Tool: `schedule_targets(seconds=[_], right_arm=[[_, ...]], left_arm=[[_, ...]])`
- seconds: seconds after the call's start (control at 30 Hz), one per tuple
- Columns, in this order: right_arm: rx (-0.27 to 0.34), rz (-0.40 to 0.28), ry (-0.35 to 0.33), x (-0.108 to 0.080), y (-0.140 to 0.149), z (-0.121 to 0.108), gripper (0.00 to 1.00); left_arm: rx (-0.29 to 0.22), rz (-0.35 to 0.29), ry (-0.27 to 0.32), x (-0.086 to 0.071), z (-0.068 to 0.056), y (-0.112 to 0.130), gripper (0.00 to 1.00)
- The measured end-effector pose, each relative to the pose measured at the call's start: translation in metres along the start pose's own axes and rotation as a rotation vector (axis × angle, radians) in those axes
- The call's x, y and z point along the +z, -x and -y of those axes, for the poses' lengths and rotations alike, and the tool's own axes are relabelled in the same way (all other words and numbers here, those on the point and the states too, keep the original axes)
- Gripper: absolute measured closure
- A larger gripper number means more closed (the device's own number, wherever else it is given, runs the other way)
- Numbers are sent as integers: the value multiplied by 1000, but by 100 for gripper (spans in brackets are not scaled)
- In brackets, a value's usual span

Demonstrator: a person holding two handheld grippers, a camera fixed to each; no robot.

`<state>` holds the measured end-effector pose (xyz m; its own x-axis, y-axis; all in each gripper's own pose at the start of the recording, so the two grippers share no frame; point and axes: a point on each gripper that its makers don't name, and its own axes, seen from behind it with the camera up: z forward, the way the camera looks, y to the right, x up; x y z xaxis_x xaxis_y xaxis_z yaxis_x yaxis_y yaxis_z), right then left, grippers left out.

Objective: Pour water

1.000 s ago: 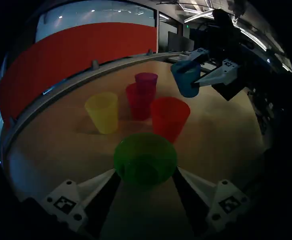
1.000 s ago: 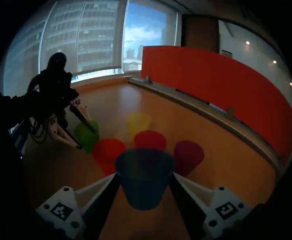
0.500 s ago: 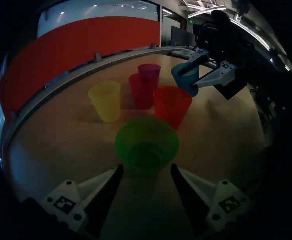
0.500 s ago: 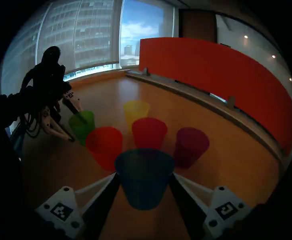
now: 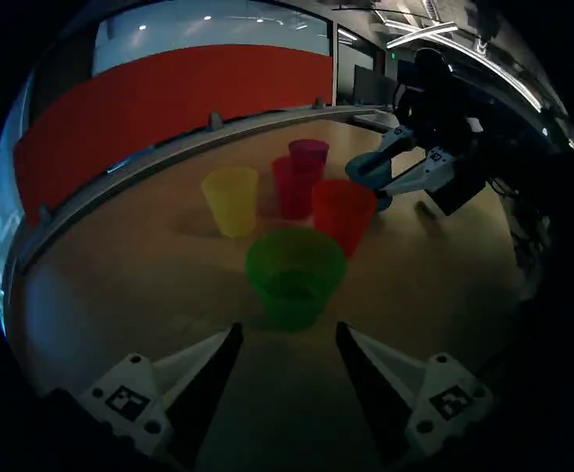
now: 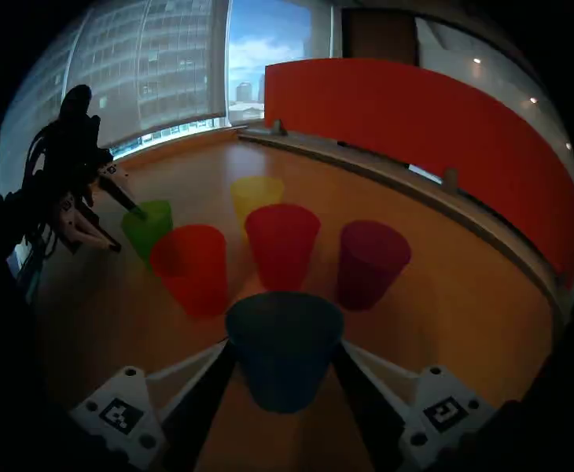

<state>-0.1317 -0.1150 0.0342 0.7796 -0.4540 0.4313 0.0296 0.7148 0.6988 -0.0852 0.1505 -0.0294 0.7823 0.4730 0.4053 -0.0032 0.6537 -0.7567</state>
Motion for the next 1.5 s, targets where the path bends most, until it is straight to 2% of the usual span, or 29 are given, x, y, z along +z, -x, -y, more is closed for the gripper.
schedule_targets(seconds=[0.2,0.5,0.7,0.9,1.2,1.5], right_arm=[[-1,-9,9,-5,4,0,13],[-6,4,27,-16,17,0,12],[9,6,52,-20,22,-5,5],[30,4,57,-27,27,-4,0],[45,-22,99,-50,35,-1,0],[64,-100,178,-84,28,-1,0]], left_arm=[[-33,-38,-25,-14,2,-4,12],[-44,-74,-50,-27,-1,-6,12],[-50,-95,-58,-33,-4,-11,12],[-60,-117,-79,-39,-2,-13,12],[-100,-174,-129,-53,5,-17,12],[-139,-267,-219,-74,18,-28,12]])
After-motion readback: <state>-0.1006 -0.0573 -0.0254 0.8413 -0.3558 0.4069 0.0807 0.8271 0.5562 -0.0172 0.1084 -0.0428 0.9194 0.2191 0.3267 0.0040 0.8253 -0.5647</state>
